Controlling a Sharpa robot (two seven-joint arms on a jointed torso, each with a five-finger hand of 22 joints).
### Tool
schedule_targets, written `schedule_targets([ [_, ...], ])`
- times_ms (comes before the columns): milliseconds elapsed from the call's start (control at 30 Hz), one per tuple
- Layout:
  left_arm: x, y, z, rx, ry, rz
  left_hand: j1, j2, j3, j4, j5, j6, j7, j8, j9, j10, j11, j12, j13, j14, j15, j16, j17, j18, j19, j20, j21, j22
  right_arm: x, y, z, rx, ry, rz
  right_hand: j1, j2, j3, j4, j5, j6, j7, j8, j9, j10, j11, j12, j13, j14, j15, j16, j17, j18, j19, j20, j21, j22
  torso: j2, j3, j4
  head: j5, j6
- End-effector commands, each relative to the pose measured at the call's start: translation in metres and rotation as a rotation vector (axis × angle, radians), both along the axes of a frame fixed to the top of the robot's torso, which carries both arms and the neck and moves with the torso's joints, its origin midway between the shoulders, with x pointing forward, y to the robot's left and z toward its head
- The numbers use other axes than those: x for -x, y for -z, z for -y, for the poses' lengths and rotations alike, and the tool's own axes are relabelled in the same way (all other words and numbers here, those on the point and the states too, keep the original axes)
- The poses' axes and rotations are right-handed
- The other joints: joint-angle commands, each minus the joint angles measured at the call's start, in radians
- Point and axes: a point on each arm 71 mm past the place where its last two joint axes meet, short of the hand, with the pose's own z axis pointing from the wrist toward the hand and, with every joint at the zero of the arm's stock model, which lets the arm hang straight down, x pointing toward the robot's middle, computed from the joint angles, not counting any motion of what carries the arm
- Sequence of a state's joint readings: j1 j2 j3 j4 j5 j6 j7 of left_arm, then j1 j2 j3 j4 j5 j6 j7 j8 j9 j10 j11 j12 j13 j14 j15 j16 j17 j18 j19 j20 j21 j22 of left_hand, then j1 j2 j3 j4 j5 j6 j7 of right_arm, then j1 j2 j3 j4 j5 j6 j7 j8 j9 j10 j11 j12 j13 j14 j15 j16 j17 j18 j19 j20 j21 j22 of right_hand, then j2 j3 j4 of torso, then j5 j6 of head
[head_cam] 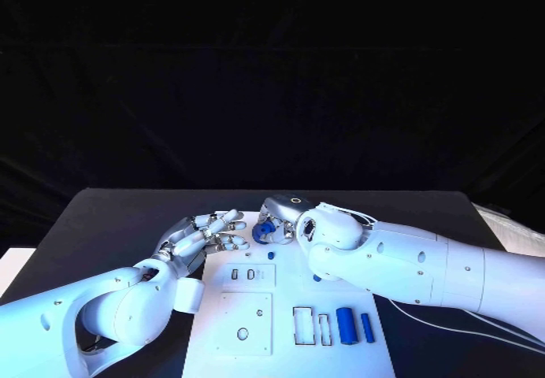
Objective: Assemble the parts on the task board
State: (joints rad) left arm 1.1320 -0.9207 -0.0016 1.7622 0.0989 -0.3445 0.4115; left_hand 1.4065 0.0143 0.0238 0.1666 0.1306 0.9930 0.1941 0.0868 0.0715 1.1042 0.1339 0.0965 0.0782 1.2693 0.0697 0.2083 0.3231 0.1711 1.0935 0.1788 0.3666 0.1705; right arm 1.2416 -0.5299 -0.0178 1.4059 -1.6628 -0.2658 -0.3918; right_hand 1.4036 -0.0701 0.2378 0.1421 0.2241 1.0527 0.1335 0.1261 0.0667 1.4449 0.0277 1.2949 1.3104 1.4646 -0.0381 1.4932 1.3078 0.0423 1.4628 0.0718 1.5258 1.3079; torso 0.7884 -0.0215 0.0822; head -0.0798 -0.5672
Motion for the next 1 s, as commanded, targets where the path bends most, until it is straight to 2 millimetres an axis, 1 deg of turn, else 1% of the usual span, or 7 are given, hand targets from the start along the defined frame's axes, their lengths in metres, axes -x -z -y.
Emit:
schedule_targets([
  [33,0.0006,-0.0016,0.0025,0.016,0.020,0.006,0.005,0.007,0.000,-0.004,0.007,0.002,0.003,-0.004,0.000,0.002,0.002,-0.007,-0.001,-0.001,0.001,-0.005,0.001,0.010,-0.001,-0.003,0.007,0.001,-0.0005,0.0089,0.0010,0.030,0.003,-0.018,-0.008,0.003,0.011,-0.001,-0.005,0.021,-0.017,-0.001,0.025,-0.014,0.002,-0.016,0.024,0.077,-0.001,0.003,0.114,-0.018,0.034,0.001,0.005,0.155,0.000,0.0006,-0.0014,0.003,-0.001],
  [200,0.0007,-0.0016,0.0026,0.016,0.021,0.005,0.005,0.007,0.000,-0.004,0.007,0.002,0.003,-0.004,0.000,0.002,0.002,-0.007,-0.001,-0.001,0.001,-0.005,0.001,0.010,-0.001,-0.003,0.007,0.001,-0.0022,0.0097,0.0016,0.027,0.014,-0.013,-0.021,-0.007,0.020,-0.002,-0.010,-0.020,-0.002,-0.026,0.014,-0.032,0.014,-0.048,0.003,0.077,0.008,0.003,0.115,-0.017,0.032,0.006,0.003,0.153,0.000,-0.0001,-0.0011,0.001,0.001],
  [433,0.0007,-0.0015,0.0021,0.015,0.020,0.004,0.005,0.007,0.000,-0.004,0.007,0.002,0.003,-0.004,0.000,0.002,0.002,-0.007,-0.001,-0.001,0.001,-0.005,0.001,0.010,-0.001,-0.003,0.007,0.001,-0.0036,0.0108,0.0034,0.034,0.021,-0.017,-0.048,-0.039,0.017,-0.003,-0.027,-0.101,0.022,-0.066,-0.001,-0.063,0.036,-0.103,-0.034,0.076,0.028,0.001,0.112,-0.015,0.025,0.025,-0.001,0.144,0.000,0.0000,-0.0007,-0.001,0.001],
  [533,0.0006,-0.0015,0.0020,0.015,0.021,0.003,0.005,0.007,0.000,-0.004,0.007,0.002,0.003,-0.004,0.000,0.002,0.002,-0.007,-0.001,-0.001,0.001,-0.005,0.001,0.010,-0.001,-0.003,0.007,0.001,-0.0039,0.0110,0.0040,0.034,0.022,-0.019,-0.062,-0.051,0.006,0.004,-0.028,-0.145,0.030,-0.067,-0.003,-0.084,0.044,-0.140,-0.061,0.076,0.035,0.001,0.112,-0.014,0.022,0.032,-0.002,0.142,0.000,0.0004,-0.0013,0.000,0.001],
  [667,0.0006,-0.0014,0.0019,0.015,0.021,0.002,0.005,0.007,0.000,-0.004,0.007,0.002,0.003,-0.004,0.000,0.002,0.002,-0.007,-0.001,-0.001,0.001,-0.005,0.001,0.010,-0.001,-0.003,0.007,0.001,-0.0041,0.0113,0.0050,0.031,0.021,-0.023,-0.077,-0.057,-0.006,0.016,-0.032,-0.152,0.032,-0.064,0.000,-0.096,0.047,-0.164,-0.078,0.076,0.038,0.002,0.114,-0.014,0.022,0.037,-0.002,0.141,0.000,0.0003,-0.0006,-0.001,0.001],
  [767,0.0006,-0.0013,0.0018,0.015,0.021,0.002,0.005,0.007,0.000,-0.004,0.007,0.002,0.003,-0.004,0.000,0.002,0.002,-0.007,-0.001,-0.001,0.001,-0.005,0.001,0.010,-0.001,-0.003,0.007,0.001,-0.0041,0.0120,0.0054,0.029,0.020,-0.034,-0.096,-0.056,-0.017,0.034,-0.031,-0.141,0.030,-0.058,0.004,-0.094,0.046,-0.163,-0.078,0.076,0.038,0.002,0.114,-0.014,0.022,0.039,-0.002,0.142,0.000,0.0004,-0.0006,-0.002,0.002],
  [1000,0.0006,-0.0013,0.0017,0.014,0.021,0.001,0.006,0.009,0.001,-0.006,0.006,0.002,0.003,-0.006,-0.001,0.002,0.003,-0.009,-0.002,-0.002,0.001,-0.007,0.005,0.010,-0.002,-0.003,0.008,0.002,-0.0053,0.0152,0.0087,0.026,0.036,-0.082,-0.169,-0.026,-0.040,0.107,-0.004,-0.118,0.025,-0.054,0.009,-0.086,0.043,-0.154,-0.071,0.076,0.036,0.003,0.117,-0.014,0.023,0.038,-0.001,0.144,0.000,0.0005,-0.0008,-0.003,0.002],
])
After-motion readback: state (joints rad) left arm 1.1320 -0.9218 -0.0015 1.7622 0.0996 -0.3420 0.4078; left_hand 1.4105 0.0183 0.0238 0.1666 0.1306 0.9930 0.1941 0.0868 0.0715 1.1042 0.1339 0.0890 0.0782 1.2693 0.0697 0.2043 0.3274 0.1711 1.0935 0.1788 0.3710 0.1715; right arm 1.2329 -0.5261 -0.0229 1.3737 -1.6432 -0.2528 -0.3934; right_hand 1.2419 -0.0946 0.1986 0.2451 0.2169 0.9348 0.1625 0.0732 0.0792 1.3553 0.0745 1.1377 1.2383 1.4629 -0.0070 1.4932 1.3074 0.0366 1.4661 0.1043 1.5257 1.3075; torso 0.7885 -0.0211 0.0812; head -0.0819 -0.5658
